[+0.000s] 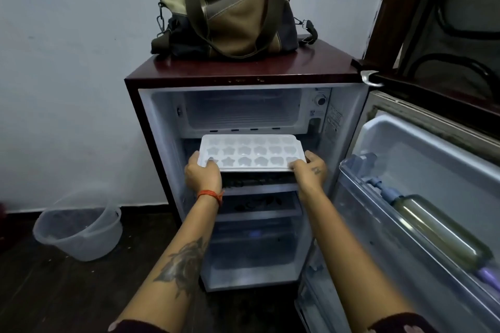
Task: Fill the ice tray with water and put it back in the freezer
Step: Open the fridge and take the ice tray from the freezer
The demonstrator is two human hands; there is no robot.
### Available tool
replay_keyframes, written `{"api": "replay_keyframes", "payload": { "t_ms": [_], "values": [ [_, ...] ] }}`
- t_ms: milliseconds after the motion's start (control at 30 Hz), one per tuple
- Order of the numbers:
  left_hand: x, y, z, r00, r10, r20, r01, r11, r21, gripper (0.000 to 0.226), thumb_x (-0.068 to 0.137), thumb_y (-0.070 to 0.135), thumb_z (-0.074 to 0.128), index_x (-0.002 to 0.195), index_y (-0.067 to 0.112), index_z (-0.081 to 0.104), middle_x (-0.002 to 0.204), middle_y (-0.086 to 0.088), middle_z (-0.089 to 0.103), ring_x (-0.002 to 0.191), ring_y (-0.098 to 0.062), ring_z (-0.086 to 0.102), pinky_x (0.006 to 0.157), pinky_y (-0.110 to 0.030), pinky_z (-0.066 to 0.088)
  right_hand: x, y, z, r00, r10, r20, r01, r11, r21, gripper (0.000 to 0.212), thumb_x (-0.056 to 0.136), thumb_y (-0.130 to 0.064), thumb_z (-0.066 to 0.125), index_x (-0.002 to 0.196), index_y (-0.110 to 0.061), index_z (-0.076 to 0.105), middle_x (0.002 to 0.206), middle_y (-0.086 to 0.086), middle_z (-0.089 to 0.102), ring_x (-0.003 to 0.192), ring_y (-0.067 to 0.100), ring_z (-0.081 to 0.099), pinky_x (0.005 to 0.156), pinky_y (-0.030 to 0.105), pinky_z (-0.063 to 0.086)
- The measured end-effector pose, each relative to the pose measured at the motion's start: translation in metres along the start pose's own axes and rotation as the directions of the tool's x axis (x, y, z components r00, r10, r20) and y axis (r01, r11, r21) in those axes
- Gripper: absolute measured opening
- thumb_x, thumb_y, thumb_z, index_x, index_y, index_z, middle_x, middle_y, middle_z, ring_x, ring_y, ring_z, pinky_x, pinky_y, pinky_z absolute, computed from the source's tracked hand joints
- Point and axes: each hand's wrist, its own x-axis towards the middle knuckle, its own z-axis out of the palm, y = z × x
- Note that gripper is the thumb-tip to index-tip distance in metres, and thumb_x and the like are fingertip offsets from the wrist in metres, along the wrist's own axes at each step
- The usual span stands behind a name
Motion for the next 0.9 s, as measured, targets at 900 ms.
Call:
{"api": "replay_keyframes", "payload": {
  "t_ms": [900],
  "values": [
    [-0.092,-0.017,-0.085,0.971,-0.020,0.236,0.028,0.999,-0.028,0.027,0.085,0.005,0.058,0.111,0.012,0.062,0.096,0.000,0.059,0.084,-0.019,0.055,0.070,-0.026,0.042,-0.155,0.043,-0.082,0.949,0.190,-0.250,-0.157,0.977,0.146,0.043,0.068,-0.001,0.063,0.107,-0.017,0.066,0.097,0.001,0.068,0.083,0.019,0.061,0.064,0.022,0.044]
  ]
}}
